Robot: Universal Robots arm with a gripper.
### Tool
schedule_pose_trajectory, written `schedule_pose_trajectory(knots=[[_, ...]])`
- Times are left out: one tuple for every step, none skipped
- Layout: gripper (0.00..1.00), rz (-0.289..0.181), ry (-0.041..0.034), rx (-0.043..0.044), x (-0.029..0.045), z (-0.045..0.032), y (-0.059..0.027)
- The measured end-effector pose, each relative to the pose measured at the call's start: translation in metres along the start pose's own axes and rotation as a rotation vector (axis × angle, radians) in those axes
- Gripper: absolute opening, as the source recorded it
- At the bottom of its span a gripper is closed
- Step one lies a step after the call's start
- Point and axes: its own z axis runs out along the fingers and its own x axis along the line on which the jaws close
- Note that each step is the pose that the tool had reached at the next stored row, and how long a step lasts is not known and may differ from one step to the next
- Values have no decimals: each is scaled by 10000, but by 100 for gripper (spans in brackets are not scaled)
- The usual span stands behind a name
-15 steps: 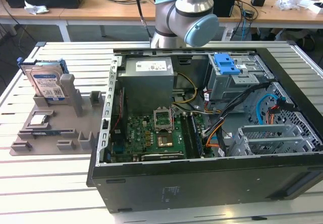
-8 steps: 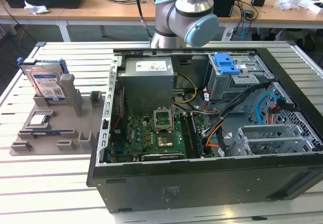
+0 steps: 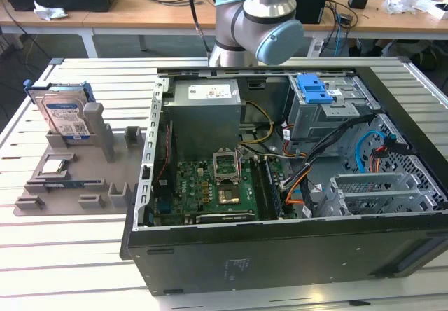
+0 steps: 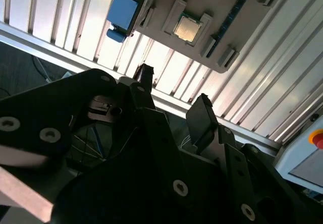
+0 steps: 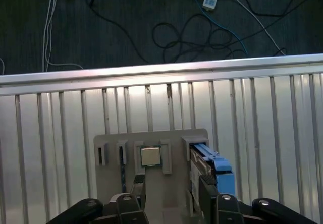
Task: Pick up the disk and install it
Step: 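Pick up the disk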
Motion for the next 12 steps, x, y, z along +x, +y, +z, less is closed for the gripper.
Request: schedule_pose_trajectory(knots=[[54, -74, 2, -1, -2, 0, -3], [54, -141, 4, -3, -5, 0, -9], [54, -181, 4, -4, -8, 0, -13], [54, -182, 5, -4, -8, 0, -14], [54, -182, 5, -5, -8, 0, -14], [54, -182, 5, -5, -8, 0, -14], [54, -182, 5, -4, -8, 0, -15], [54, -183, 5, -4, -8, 0, -16], [54, -183, 5, -4, -9, 1, -22], [54, -182, 6, -5, -13, 2, -30], [54, -182, 5, -4, -19, 4, -38], [54, -182, 5, -5, -27, 5, -47]])
